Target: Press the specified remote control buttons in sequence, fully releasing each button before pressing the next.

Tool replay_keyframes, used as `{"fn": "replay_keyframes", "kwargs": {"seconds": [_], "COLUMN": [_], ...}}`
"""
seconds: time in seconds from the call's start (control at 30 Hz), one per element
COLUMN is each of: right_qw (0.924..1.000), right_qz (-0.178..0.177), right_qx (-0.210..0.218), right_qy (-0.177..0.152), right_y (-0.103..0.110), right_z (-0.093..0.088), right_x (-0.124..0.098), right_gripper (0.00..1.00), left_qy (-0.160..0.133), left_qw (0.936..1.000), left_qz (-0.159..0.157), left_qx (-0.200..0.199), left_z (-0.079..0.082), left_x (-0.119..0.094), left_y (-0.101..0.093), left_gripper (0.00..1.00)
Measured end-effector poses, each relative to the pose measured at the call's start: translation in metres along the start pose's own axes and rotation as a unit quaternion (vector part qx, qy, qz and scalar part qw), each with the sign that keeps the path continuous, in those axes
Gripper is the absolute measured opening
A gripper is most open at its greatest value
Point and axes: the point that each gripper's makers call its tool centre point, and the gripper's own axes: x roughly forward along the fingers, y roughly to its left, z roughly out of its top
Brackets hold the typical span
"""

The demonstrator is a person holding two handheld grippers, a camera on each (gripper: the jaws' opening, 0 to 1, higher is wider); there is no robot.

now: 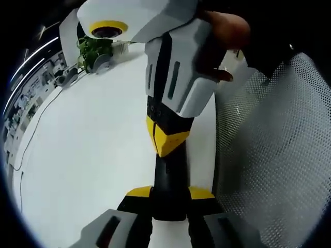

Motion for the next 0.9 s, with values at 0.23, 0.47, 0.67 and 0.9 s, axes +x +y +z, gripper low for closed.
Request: {"fn": "replay_keyframes", "kwargs": {"seconds": [0.23,0.47,0.67,0.9], "right_qw": [0.9999,1.0,1.0,0.9991], "right_qz": [-0.004,-0.005,-0.007,0.013], "right_qx": [-0.01,0.007,0.005,0.041], "right_qy": [0.002,0.005,-0.002,-0.004], "right_y": [0.0009,-0.0014,0.0001,0.002], "right_z": [-0.0005,0.0019,0.0003,-0.0017], "right_x": [0.0003,0.0021,0.0007,-0.0026], "right_gripper": [0.0,0.0,0.0,0.0], "left_qy": [-0.002,-0.002,-0.003,-0.009], "left_qw": [1.0,1.0,1.0,1.0], "left_qz": [0.001,0.002,0.002,0.001], "left_qx": [-0.001,-0.003,-0.003,-0.003], "left_z": [0.0001,0.0,0.0,0.0002], "left_x": [0.0001,0.0002,0.0003,0.0001], "left_y": [0.0002,0.0004,0.0005,0.0002], "left_gripper": [0.24,0.24,0.24,0.24]}}
